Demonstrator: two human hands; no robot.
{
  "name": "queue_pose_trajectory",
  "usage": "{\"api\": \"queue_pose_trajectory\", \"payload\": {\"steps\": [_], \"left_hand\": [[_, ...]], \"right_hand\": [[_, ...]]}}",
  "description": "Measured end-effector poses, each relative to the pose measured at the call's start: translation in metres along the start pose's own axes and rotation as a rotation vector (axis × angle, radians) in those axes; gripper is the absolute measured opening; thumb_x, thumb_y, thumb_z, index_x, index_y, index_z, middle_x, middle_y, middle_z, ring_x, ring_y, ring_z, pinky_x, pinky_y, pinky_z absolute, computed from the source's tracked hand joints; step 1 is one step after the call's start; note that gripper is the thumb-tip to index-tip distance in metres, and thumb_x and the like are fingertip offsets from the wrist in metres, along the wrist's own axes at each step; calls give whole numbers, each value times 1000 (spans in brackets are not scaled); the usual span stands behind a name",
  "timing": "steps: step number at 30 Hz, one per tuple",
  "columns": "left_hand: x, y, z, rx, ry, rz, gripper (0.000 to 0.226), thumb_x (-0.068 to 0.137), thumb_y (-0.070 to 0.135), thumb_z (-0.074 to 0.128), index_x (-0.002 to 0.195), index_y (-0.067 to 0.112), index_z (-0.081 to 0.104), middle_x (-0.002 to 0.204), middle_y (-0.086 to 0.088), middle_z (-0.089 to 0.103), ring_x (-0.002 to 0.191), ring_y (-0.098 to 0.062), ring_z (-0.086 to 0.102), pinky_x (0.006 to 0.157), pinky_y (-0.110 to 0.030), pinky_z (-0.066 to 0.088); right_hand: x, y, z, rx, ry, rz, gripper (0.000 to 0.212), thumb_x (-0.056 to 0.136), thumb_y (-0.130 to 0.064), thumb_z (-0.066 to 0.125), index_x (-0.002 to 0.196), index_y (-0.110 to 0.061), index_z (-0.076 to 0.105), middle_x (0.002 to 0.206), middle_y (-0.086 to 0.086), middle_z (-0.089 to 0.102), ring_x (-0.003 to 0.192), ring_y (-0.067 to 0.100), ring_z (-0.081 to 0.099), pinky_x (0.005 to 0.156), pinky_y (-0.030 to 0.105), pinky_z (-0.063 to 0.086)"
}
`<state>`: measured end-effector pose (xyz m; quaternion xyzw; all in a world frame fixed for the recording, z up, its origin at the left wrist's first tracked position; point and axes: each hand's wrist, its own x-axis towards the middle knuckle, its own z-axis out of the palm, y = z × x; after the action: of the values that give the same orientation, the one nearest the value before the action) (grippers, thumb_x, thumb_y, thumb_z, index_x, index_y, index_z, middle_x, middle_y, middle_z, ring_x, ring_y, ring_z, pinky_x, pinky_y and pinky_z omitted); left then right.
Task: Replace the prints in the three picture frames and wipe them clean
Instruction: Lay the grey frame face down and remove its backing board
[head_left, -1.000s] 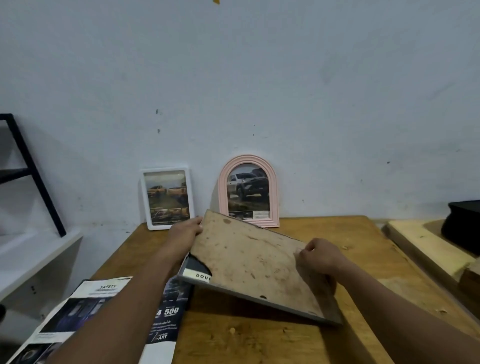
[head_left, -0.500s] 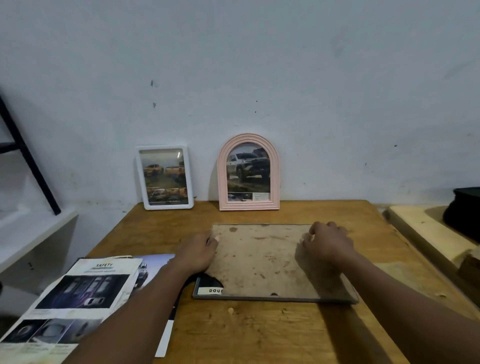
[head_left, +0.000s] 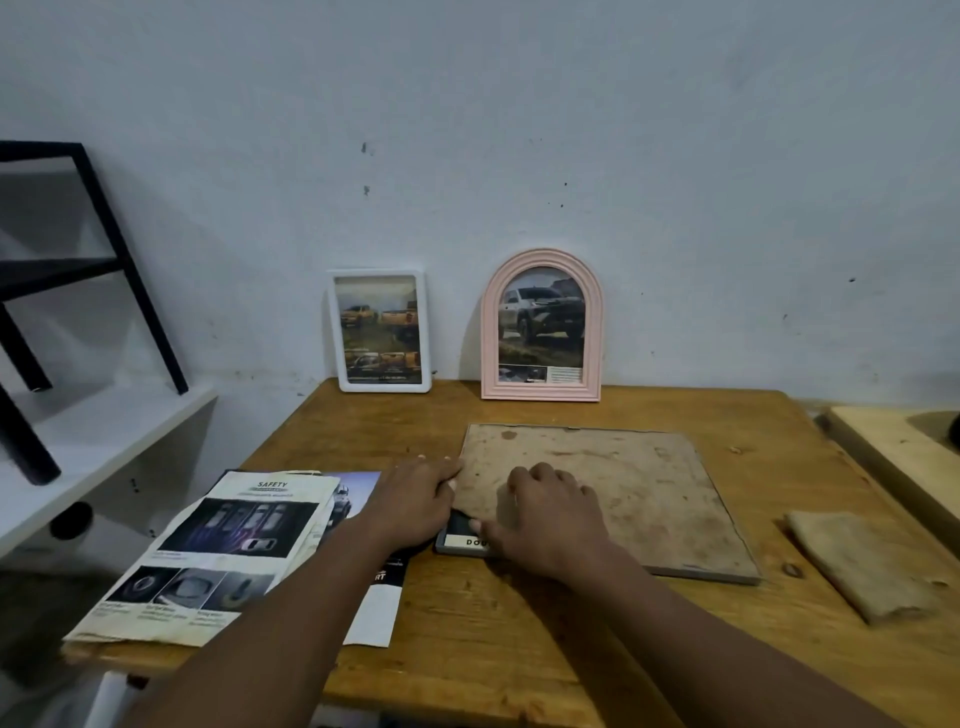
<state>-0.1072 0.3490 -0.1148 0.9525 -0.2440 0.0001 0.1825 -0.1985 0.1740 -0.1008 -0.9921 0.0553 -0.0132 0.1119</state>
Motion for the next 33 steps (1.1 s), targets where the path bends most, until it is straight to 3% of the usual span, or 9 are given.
{"api": "queue_pose_trajectory", "payload": {"steps": [4,10,13,19,23,27,30,33], "left_hand": [[-1,-4,5,-51,20,-12,44,106,27,45,150,24,50,150,-2,54,140,-28,45,113,-44,37],[-4,-8,14,-118,33,-26,54,100,32,32,151,23,48,149,-8,54,142,-28,43,117,-45,34],[-7,-9,15,-97,51,5,59,96,33,28,152,24,45,150,-7,54,144,-27,40,119,-44,29],[-8,-5,15,29,94,51,51,105,29,41,156,28,36,161,6,39,155,-22,16,124,-42,7],[-7,-4,15,54,74,35,47,106,27,37,153,27,40,162,4,37,155,-23,15,125,-45,8],[-4,5,13,133,13,81,64,98,25,48,159,28,27,165,1,29,156,-25,10,126,-47,6],[3,9,12,219,-37,104,72,96,34,55,160,27,23,166,-1,27,156,-25,8,126,-48,5],[6,10,10,301,-42,119,69,95,39,60,156,24,32,163,-1,34,156,-24,10,126,-48,7]], "right_hand": [[4,-7,-10,-149,13,-84,65,90,-70,46,128,-19,51,124,10,58,109,28,57,85,41,49],[4,-20,-19,-324,21,-358,37,102,-42,42,111,-12,62,101,8,65,73,22,51,63,36,40],[6,-25,-23,-310,6,-369,31,101,-34,45,112,-10,61,104,11,66,73,24,47,65,37,38],[1,-30,-35,-316,44,-404,27,101,-27,46,115,-8,61,109,15,66,92,32,61,68,36,38],[3,-30,-49,-273,131,-400,26,101,-27,45,112,-10,62,104,14,65,75,26,46,65,37,35],[3,-30,-61,-282,220,-398,23,101,-24,48,115,-11,61,103,11,66,74,23,43,63,36,35],[-2,-32,-61,-311,204,-421,26,99,-24,57,121,-11,57,108,10,65,79,25,51,64,34,35],[-6,-33,-52,-349,180,-464,34,96,-23,63,125,-9,53,114,11,65,94,30,64,67,35,41]]}}
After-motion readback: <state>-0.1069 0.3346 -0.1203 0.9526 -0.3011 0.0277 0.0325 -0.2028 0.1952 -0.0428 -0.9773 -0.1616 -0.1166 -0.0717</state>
